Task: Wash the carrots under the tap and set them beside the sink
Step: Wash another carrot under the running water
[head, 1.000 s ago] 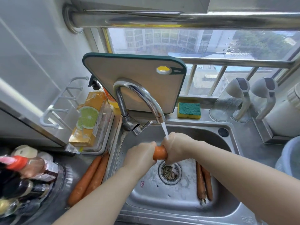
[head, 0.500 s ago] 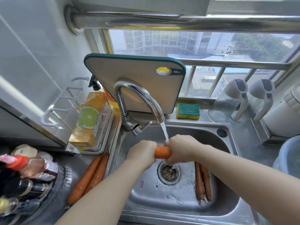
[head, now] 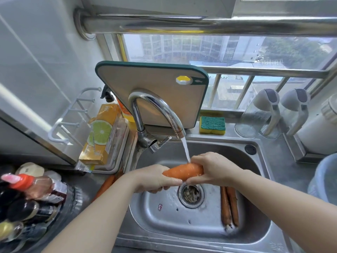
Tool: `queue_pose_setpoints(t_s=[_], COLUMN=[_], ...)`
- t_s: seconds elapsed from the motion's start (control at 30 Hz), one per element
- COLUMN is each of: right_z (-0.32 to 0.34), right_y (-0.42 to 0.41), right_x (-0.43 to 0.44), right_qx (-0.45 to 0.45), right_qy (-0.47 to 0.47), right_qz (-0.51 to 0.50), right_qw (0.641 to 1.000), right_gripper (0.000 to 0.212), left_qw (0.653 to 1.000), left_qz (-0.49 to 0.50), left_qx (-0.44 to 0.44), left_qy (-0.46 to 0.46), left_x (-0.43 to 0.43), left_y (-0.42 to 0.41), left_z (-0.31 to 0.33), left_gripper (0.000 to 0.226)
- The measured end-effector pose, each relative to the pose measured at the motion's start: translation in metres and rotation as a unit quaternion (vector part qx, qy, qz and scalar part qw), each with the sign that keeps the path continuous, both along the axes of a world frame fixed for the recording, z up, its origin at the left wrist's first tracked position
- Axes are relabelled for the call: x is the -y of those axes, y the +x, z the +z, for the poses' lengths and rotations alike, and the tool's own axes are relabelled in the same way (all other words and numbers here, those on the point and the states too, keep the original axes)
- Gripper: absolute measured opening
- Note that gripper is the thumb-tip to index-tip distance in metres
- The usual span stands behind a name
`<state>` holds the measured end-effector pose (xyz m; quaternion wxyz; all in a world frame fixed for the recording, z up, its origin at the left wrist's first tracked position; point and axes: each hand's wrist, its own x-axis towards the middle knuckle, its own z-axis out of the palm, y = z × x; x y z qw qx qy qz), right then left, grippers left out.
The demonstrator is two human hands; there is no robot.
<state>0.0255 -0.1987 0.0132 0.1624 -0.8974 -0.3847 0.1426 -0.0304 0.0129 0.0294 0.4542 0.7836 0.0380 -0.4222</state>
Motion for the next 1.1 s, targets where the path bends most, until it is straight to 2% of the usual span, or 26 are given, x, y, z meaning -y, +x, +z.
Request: queue_pose_setpoints(t_s=[0.1,0.23,0.27,0.33,0.37,0.47,0.53,0.6,0.67,0.73,0.8,0.9,0.97,1.03,1.1], right_z=[0.003,0.005,0.005,0.004,0.004,0.010,0.018,0.022,0.020,0.016,0.013,0.011,0.009,0.011,0.014], right_y=[-0.001,0.001,0.002,0.004,0.004,0.002,-0.002,-0.009,-0.014,-0.015,-0.015,-0.014,-0.018,-0.023,-0.026], right_x=[0.001,-0.004,-0.004,-0.002,-0.001,0.007,0.014,0.020,0.022,0.023,0.026,0.036,0.041,0.042,0.042], right_qx=[-0.021,-0.032,-0.041,-0.078,-0.107,-0.198,-0.197,-0.127,-0.010,0.074,0.097,0.090,0.066,0.018,-0.037], right_qy=[0.012,0.007,0.003,0.001,0.003,0.001,-0.026,-0.089,-0.164,-0.169,-0.137,-0.137,-0.142,-0.133,-0.122], right_qz=[-0.042,-0.119,-0.140,-0.182,-0.203,-0.245,-0.206,-0.133,-0.085,-0.087,-0.114,-0.145,-0.153,-0.163,-0.174], right_qw=[0.999,0.992,0.989,0.980,0.973,0.949,0.958,0.979,0.983,0.979,0.979,0.976,0.976,0.977,0.977], right_gripper=[0.042,0.046,0.049,0.051,0.051,0.050,0.049,0.049,0.055,0.048,0.036,0.028,0.026,0.026,0.027], left_qw=[0.988,0.969,0.963,0.950,0.945,0.932,0.920,0.912,0.917,0.921,0.913,0.883,0.877,0.860,0.827], left_qz=[0.003,0.081,0.096,0.133,0.158,0.261,0.330,0.381,0.385,0.378,0.392,0.429,0.432,0.451,0.489], left_qx=[0.148,0.232,0.251,0.278,0.278,0.246,0.208,0.150,0.104,0.082,0.064,0.030,0.027,0.023,0.006], left_qy=[0.038,0.016,0.025,0.052,0.063,0.047,0.036,0.004,-0.020,-0.046,-0.096,-0.190,-0.208,-0.238,-0.279], left_x=[0.004,0.009,0.011,0.017,0.020,0.034,0.041,0.048,0.055,0.066,0.072,0.070,0.066,0.063,0.063], left_y=[-0.004,-0.008,-0.009,-0.009,-0.009,-0.008,-0.006,-0.004,-0.001,0.003,0.004,0.003,-0.001,-0.006,-0.008], left_z=[-0.010,-0.025,-0.027,-0.031,-0.031,-0.036,-0.041,-0.042,-0.040,-0.034,-0.028,-0.025,-0.028,-0.029,-0.027], left_gripper=[0.019,0.018,0.022,0.048,0.054,0.048,0.051,0.052,0.049,0.042,0.036,0.028,0.026,0.022,0.012])
